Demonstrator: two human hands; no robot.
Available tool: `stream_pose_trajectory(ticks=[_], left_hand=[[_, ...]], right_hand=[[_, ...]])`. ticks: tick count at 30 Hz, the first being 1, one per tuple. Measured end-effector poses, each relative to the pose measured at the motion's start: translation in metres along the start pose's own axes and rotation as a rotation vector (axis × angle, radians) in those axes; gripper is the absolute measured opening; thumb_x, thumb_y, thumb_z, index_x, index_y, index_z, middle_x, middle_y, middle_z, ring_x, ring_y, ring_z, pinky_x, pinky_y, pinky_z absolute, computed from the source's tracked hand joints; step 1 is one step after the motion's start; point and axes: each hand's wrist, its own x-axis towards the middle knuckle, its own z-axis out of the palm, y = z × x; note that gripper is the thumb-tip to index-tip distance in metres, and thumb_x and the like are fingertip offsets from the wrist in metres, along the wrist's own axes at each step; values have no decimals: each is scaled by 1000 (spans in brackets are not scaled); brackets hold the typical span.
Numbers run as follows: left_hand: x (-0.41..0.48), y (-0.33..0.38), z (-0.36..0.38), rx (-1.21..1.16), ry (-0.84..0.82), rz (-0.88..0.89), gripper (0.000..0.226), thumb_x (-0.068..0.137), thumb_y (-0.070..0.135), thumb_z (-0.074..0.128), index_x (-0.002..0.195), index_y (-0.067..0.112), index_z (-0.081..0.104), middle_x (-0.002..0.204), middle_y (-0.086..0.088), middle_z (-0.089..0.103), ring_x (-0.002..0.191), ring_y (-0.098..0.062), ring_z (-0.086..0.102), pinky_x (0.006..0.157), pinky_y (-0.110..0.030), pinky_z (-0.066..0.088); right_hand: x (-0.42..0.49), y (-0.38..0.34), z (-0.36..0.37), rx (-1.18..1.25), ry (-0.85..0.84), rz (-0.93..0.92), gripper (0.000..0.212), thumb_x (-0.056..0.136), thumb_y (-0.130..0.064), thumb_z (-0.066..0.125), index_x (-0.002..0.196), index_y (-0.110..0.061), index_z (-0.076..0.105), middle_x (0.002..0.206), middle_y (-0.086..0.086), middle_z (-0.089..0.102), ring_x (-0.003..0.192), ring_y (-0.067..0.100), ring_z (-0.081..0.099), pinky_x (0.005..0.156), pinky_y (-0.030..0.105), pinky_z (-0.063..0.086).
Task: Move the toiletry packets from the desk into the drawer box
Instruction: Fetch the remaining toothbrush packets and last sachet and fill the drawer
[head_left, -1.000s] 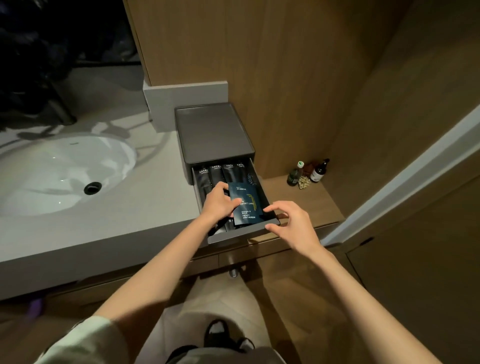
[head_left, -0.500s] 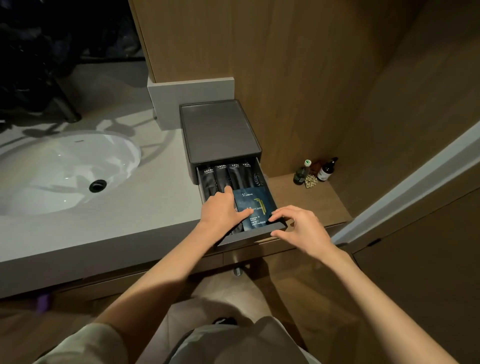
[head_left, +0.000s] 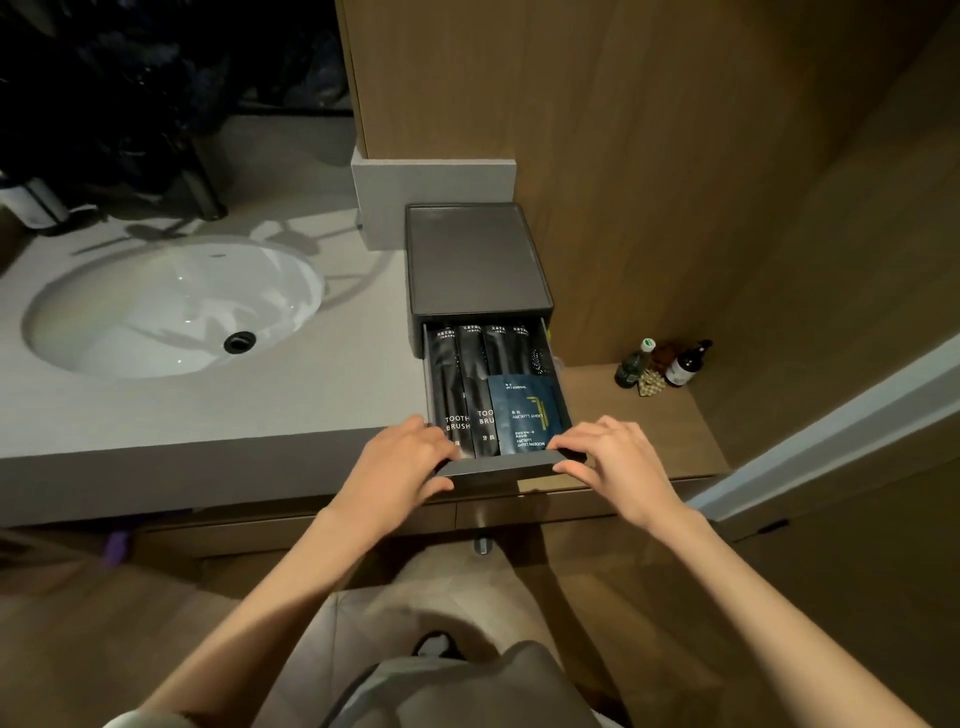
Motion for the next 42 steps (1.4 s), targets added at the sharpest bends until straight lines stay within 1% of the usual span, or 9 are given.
stream_pose_trajectory(ticks=[5, 12, 16, 19, 23, 27, 34, 39, 42], left_hand=[[0, 2, -8, -54, 82, -64, 34, 90, 39, 59, 122, 28, 61, 114, 10, 64, 99, -14, 50, 74, -24, 39], [21, -13, -13, 24, 95, -97, 35, 93, 37, 55, 127, 28, 58, 120, 7, 63, 104, -15, 52, 81, -27, 41], [41, -27, -22, 100, 137, -100, 36, 85, 36, 66, 119, 24, 65, 114, 4, 66, 102, -19, 53, 82, -32, 42], [56, -37, -24, 148, 150, -117, 50, 70, 35, 80, 116, 20, 65, 112, 0, 65, 99, -23, 57, 81, -35, 45], [77, -51, -29, 102, 180, -183, 71, 61, 34, 86, 125, 17, 60, 120, -3, 61, 105, -28, 58, 85, -38, 46], [106, -69, -35, 58, 145, -240, 78, 72, 34, 78, 141, 20, 43, 141, 0, 46, 127, -24, 43, 102, -35, 35], [144, -104, -34, 91, 7, -206, 67, 89, 35, 61, 148, 25, 31, 156, 3, 28, 146, -21, 21, 117, -32, 17], [152, -114, -34, 129, -11, -165, 65, 92, 38, 55, 149, 28, 25, 158, 6, 23, 147, -19, 17, 119, -32, 11], [152, -115, -33, 118, 2, -151, 65, 93, 37, 54, 150, 28, 24, 158, 6, 22, 147, -21, 16, 119, -32, 15]], right_hand=[[2, 2, -5, 56, 71, 14, 29, 88, -37, 62, 116, -31, 67, 116, -11, 68, 101, 15, 55, 88, 37, 41], [31, -1, -1, 49, 92, 46, 29, 92, -32, 59, 120, -28, 65, 121, -8, 67, 107, 17, 56, 92, 37, 42], [55, -5, -4, -13, 148, 64, 28, 89, -29, 64, 117, -27, 67, 116, -5, 68, 107, 17, 56, 92, 35, 40], [72, -3, -9, -64, 202, 50, 35, 81, -26, 73, 115, -25, 66, 115, -3, 66, 107, 20, 56, 89, 35, 43], [100, -1, -14, -89, 170, 43, 60, 76, -17, 78, 131, -20, 56, 137, 2, 55, 128, 24, 49, 102, 37, 43], [135, -3, -18, -120, 114, 52, 65, 87, -12, 66, 145, -22, 39, 153, 0, 36, 143, 21, 30, 113, 35, 32], [187, 10, -20, -156, -87, 136, 56, 98, -19, 51, 149, -30, 31, 157, -6, 27, 146, 20, 23, 110, 39, 37], [199, 18, -20, -183, -89, 149, 51, 98, -25, 51, 146, -34, 36, 155, -8, 32, 143, 16, 30, 106, 38, 43], [199, 19, -19, -200, -96, 154, 50, 99, -25, 48, 146, -35, 34, 156, -8, 30, 144, 16, 28, 104, 38, 43]])
